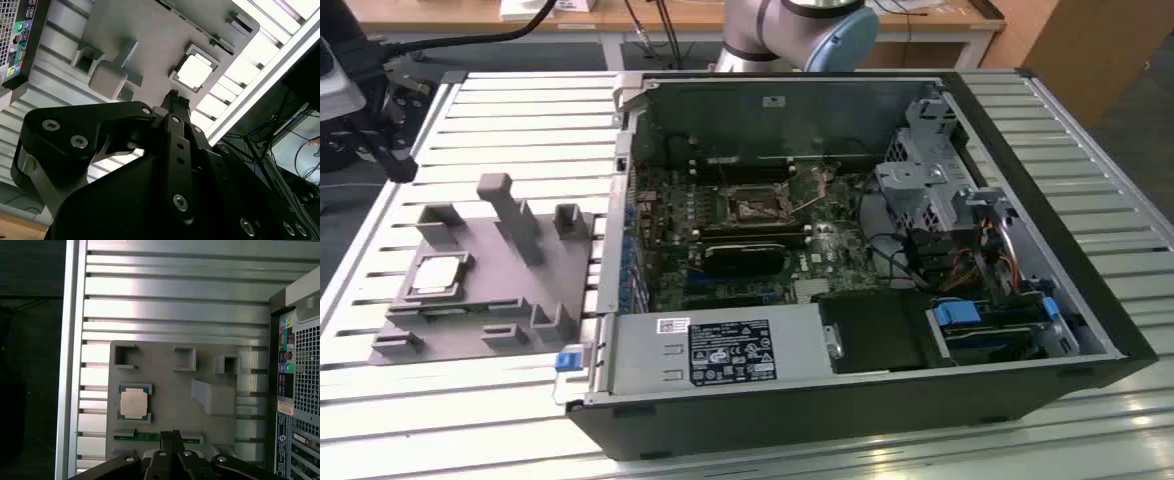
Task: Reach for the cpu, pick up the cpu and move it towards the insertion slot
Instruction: 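Reach for the cpu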
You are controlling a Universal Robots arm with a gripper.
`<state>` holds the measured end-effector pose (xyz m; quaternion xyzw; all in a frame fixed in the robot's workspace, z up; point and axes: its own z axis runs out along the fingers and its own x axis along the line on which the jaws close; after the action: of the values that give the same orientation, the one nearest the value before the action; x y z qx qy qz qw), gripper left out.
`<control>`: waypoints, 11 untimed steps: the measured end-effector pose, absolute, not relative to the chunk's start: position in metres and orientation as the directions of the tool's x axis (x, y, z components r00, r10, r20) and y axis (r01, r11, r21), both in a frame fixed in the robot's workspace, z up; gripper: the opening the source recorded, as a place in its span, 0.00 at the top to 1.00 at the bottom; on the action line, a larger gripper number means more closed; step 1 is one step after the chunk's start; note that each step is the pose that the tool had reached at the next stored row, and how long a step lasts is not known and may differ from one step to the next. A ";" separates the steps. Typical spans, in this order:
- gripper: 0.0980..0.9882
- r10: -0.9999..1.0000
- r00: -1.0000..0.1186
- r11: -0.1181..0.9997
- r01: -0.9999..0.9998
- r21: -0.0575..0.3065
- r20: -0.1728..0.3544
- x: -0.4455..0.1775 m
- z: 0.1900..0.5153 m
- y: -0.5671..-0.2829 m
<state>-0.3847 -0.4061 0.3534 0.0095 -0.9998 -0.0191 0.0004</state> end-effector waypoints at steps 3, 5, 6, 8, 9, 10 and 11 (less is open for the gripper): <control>0.99 -0.019 -1.000 0.999 -0.019 0.038 0.000 -0.385 0.353 -0.406; 0.99 -0.019 -1.000 0.999 -0.019 0.038 0.000 -0.386 0.353 -0.406; 0.99 -0.019 -1.000 0.999 -0.019 0.038 0.000 -0.386 0.353 -0.406; 0.99 -0.019 -1.000 0.999 -0.019 0.038 0.000 -0.388 0.353 -0.406; 0.99 -0.019 -1.000 0.999 -0.019 0.038 0.000 -0.389 0.353 -0.406; 0.99 -0.019 -1.000 0.999 -0.019 0.038 0.000 -0.390 0.353 -0.406; 0.99 -0.019 -1.000 0.999 -0.019 0.038 0.000 -0.390 0.352 -0.406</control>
<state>-0.3904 -0.4062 0.3524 0.0095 -0.9998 -0.0191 0.0003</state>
